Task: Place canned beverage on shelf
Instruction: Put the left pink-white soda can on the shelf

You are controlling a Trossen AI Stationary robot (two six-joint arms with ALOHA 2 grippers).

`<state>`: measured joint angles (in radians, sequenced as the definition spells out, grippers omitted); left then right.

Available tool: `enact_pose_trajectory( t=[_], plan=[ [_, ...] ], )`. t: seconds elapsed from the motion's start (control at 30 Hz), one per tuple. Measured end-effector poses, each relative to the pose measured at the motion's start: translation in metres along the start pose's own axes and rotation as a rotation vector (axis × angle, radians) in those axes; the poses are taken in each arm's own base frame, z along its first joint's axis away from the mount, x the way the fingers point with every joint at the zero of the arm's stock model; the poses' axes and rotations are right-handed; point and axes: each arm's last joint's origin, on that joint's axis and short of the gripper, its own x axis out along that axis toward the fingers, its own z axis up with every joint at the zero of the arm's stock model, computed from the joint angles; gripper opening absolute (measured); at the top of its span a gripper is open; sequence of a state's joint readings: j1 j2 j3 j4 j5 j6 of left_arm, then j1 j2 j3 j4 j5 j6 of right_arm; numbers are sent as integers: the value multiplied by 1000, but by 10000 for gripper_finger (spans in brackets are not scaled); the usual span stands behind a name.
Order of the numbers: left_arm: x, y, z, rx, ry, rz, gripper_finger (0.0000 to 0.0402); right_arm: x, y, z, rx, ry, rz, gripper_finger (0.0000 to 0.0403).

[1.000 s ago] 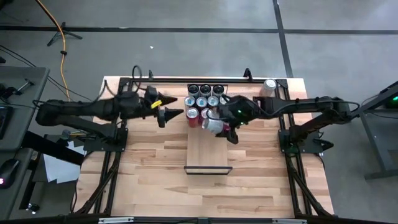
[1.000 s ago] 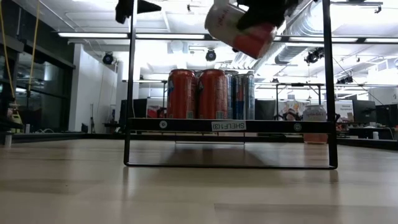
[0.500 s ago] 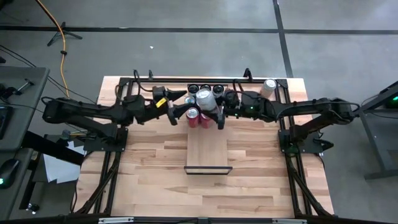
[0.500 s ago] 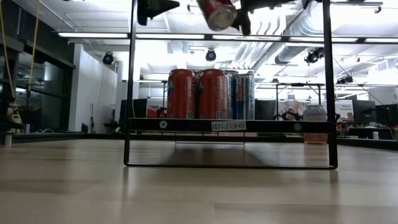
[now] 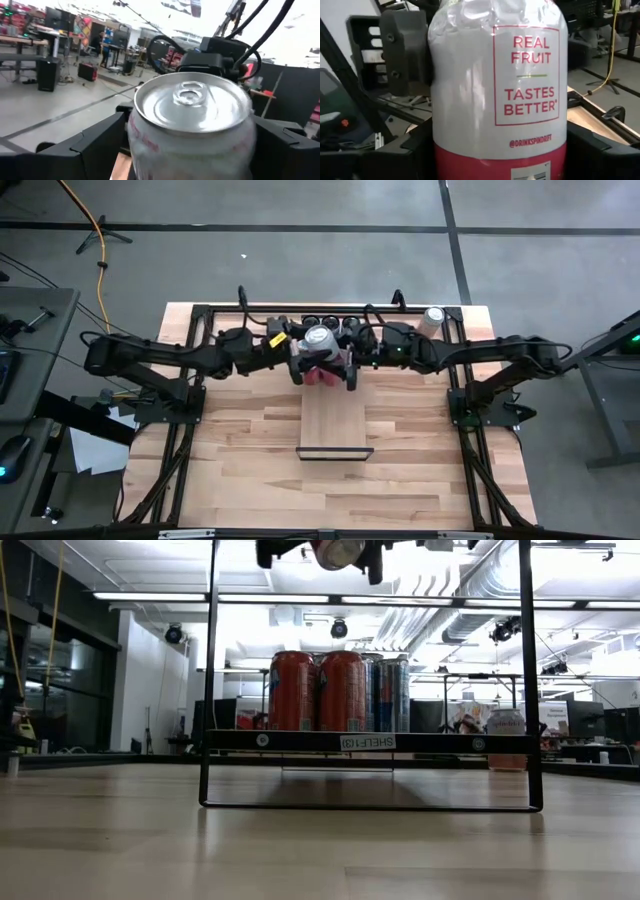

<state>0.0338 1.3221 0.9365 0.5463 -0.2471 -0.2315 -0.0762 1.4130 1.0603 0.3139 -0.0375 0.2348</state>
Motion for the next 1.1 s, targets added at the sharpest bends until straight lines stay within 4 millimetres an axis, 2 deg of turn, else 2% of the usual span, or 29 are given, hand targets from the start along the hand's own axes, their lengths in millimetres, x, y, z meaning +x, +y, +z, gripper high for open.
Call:
enact_pose_trajectory(
  t=[0.27, 0.5, 0.8, 1.1],
  plan=[
    [4, 0, 0, -15, 13, -22, 316, 1, 2, -1, -10, 1, 13, 285],
    [-1, 4, 5, -7, 48, -12, 225, 1, 2, -1, -29, 5, 15, 287],
    [-8, 15, 10, 24, 97, 29, 224, -2, -5, -2, -47, 38, -24, 312],
    [-24, 26, 22, 54, 160, 73, 213, -15, -18, 12, -64, 26, -58, 316]
  ],
)
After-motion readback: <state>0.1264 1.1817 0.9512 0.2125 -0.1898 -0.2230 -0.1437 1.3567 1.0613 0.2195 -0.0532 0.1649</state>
